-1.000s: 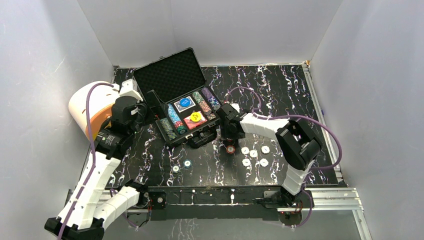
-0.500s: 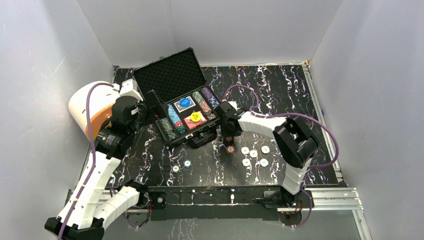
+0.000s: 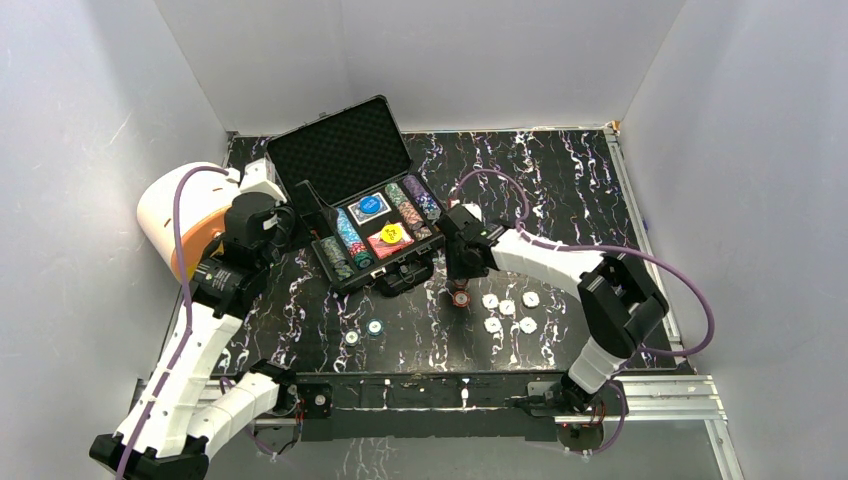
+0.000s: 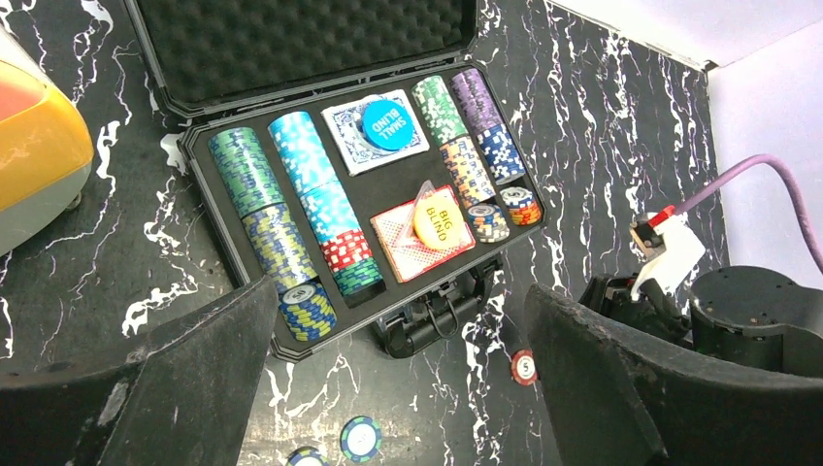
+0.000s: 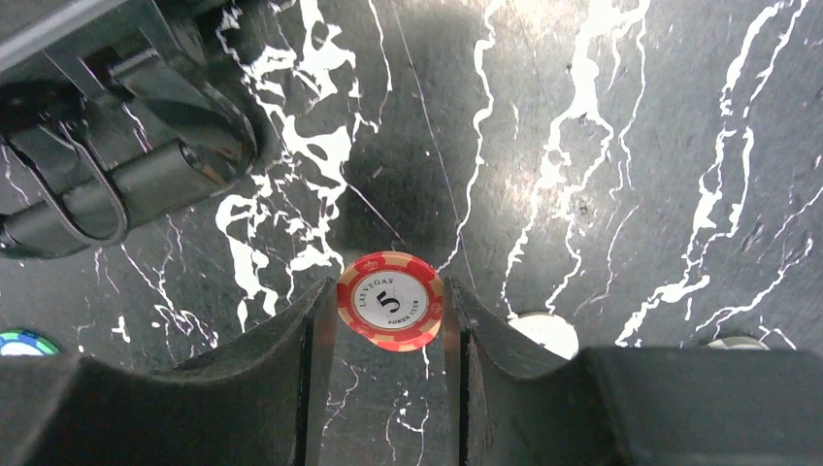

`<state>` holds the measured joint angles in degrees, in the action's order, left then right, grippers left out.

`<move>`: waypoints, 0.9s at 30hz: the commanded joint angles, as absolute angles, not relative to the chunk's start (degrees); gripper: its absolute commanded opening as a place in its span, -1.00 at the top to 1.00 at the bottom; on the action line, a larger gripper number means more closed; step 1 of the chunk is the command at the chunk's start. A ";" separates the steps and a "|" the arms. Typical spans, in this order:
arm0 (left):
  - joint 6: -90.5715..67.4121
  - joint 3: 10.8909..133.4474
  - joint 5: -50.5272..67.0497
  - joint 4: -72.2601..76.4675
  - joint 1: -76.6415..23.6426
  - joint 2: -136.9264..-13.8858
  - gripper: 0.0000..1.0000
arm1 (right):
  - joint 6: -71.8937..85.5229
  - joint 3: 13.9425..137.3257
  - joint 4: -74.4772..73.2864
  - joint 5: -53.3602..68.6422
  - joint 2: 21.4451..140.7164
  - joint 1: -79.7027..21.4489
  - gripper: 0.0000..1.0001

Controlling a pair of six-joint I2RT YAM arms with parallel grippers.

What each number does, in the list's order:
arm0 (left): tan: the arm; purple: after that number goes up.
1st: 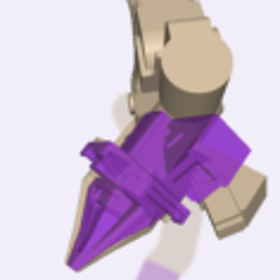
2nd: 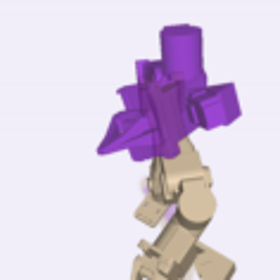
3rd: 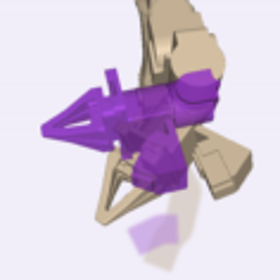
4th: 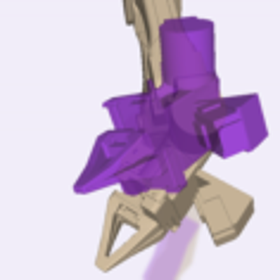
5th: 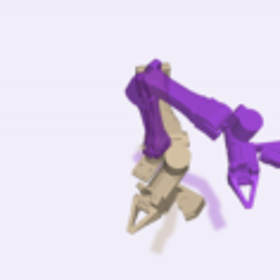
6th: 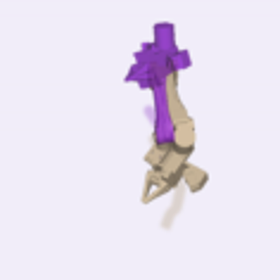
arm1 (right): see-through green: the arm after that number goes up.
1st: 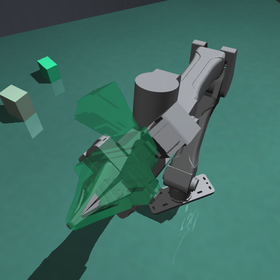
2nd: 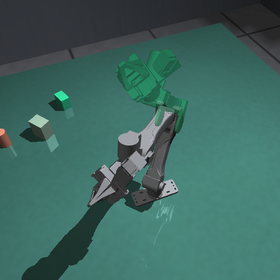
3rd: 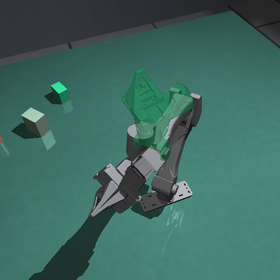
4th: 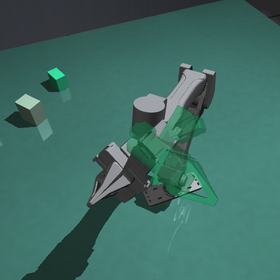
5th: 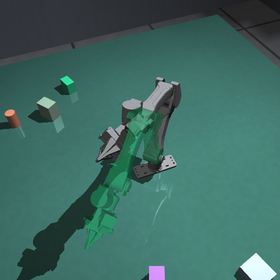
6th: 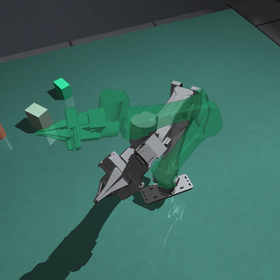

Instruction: Pack up texas hold em set

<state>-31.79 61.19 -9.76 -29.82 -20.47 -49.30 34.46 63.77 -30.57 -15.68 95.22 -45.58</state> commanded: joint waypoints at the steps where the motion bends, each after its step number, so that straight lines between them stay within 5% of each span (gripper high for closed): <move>1: -32.21 60.38 -8.58 -28.88 -20.57 -48.43 -0.97 | 36.12 61.39 -32.24 -14.59 92.95 -46.76 0.09; 15: -32.30 60.73 -8.59 -28.91 -20.57 -48.47 -0.97 | 34.98 58.93 -28.75 -16.71 96.90 -49.32 0.01; 20: -32.26 60.82 -8.96 -28.85 -20.58 -48.96 -0.97 | 34.21 59.48 -30.02 -15.97 97.30 -49.47 -0.32; 27: -32.19 60.41 -9.33 -28.91 -20.57 -48.52 -0.97 | 32.90 58.21 -31.76 -11.97 99.40 -49.48 -0.23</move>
